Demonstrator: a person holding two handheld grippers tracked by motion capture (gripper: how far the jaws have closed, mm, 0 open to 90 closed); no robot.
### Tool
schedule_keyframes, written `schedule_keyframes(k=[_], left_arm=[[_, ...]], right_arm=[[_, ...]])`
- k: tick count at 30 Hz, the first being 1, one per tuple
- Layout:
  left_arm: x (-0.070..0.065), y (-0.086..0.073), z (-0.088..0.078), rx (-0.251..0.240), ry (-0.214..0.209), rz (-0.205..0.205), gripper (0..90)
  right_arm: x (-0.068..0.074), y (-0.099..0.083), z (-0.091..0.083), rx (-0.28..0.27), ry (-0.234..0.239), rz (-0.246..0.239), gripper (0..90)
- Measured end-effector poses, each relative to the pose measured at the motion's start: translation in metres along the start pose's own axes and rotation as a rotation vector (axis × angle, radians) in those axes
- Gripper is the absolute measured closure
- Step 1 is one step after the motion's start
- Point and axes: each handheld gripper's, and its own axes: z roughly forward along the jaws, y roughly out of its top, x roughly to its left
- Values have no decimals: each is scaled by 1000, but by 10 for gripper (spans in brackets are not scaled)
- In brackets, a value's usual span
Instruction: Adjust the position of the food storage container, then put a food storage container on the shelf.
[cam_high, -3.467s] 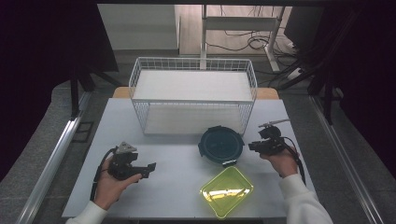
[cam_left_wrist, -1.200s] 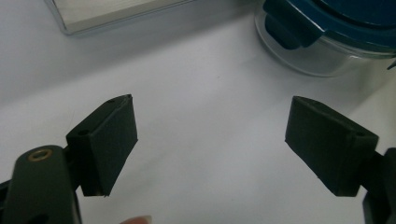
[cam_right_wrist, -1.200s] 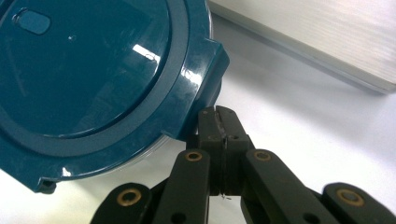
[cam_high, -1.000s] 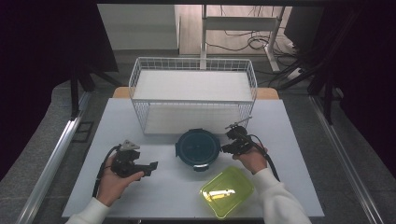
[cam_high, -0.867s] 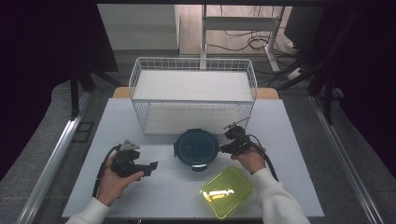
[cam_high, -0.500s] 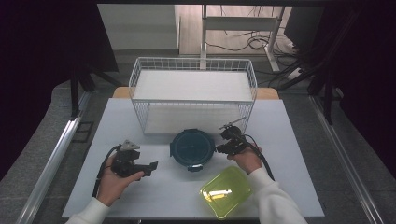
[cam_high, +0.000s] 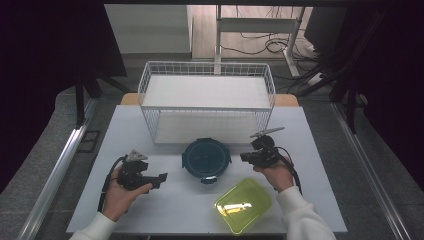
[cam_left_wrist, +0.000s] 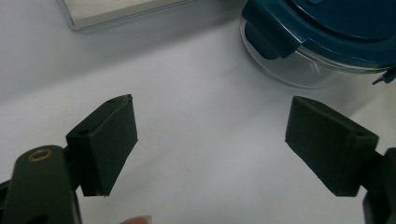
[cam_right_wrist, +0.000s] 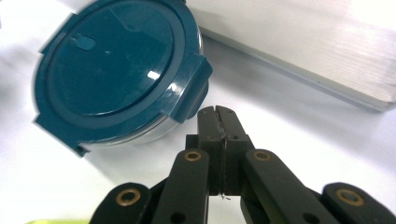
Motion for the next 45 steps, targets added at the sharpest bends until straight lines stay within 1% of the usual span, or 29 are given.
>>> schedule_keyframes(k=[1,3,9,10,11,13,15,16,17,18,19,20,22,23,25,27,29,30,31,34,35,36,37,39,40,41,42,43,45], left_arm=[[0,0,0,0,0,0,165],[0,0,0,0,4,-2,165],[-1,0,1,3,6,0,165],[-1,0,2,3,6,-1,165],[0,0,2,3,6,0,165],[0,0,2,2,6,0,164],[0,0,1,-4,13,-1,160],[0,0,1,-7,20,-1,155],[0,0,1,-7,20,-1,150],[0,-1,1,-9,24,-3,146],[0,-1,1,-9,24,-3,143],[0,-2,0,-7,21,-1,142],[0,-2,-1,-10,14,-5,140],[0,-2,-1,-10,14,-5,139],[1,-1,-2,-15,7,-13,139],[1,2,-3,-19,22,-16,139],[1,4,-3,-21,16,-19,139],[1,9,-3,-28,-7,-31,138],[1,9,-3,-28,-7,-31,137],[-2,17,-4,-36,-36,-40,127],[-2,20,-4,-33,-55,-44,127],[-4,26,-2,-26,-92,-58,113],[-4,29,0,-15,-109,-59,106],[-5,32,3,-4,-122,-61,91],[-7,38,7,10,-155,-73,89],[-7,38,7,10,-155,-73,86],[-8,45,12,17,-188,-88,82],[-8,45,12,17,-188,-88,81],[-8,53,17,17,-213,-109,81]], right_arm=[[0,0,0,0,0,0,890],[-3,-8,-10,-29,9,11,890],[-13,-17,-20,-40,14,34,887],[-14,-17,-21,-44,15,35,863],[-15,-17,-21,-47,17,37,807],[-15,-17,-22,-63,20,38,642],[-15,-16,-22,-76,-4,53,492],[-16,-16,-22,-80,-14,59,447],[-16,-16,-22,-80,-14,59,447],[-18,-16,-22,-83,-13,77,371],[-18,-16,-22,-83,-13,77,371],[-20,-15,-22,-88,-3,91,316],[-22,-15,-22,-100,16,104,277],[-22,-15,-22,-100,16,104,277],[-23,-13,-23,-115,50,116,251],[-24,-12,-21,-118,79,116,235],[-24,-12,-21,-114,85,114,229],[-25,-12,-19,-110,86,120,216],[-25,-12,-19,-110,86,120,216],[-20,-11,-19,-117,98,117,202],[-20,-11,-19,-117,98,117,202],[-17,-9,-19,-120,124,119,198],[-16,-8,-18,-120,135,122,198],[-14,-6,-15,-107,156,133,194],[-13,-4,-13,-100,161,134,192],[-11,-3,-11,-93,161,131,191],[-9,-1,-9,-87,161,128,190],[-9,-1,-9,-87,161,128,190],[-5,4,-4,-71,165,125,184]])
